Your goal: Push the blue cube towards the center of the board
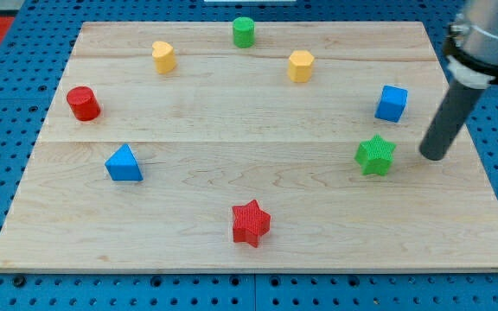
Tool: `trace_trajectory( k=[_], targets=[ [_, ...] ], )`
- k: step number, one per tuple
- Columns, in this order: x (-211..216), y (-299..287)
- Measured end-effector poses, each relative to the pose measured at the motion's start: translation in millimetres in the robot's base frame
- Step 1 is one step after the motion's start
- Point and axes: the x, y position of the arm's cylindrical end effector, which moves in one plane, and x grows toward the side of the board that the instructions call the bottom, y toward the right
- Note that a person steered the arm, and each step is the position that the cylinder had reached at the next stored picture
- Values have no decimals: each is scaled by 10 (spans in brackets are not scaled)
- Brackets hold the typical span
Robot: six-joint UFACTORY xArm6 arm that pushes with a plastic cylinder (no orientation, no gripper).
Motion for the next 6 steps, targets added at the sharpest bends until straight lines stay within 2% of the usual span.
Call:
trace_trajectory(
  k=[1, 2, 3, 5, 6],
  targets=[
    [-403, 549],
    [-831, 258],
    [-849, -153],
    [-701, -691],
    [-50, -185]
  ],
)
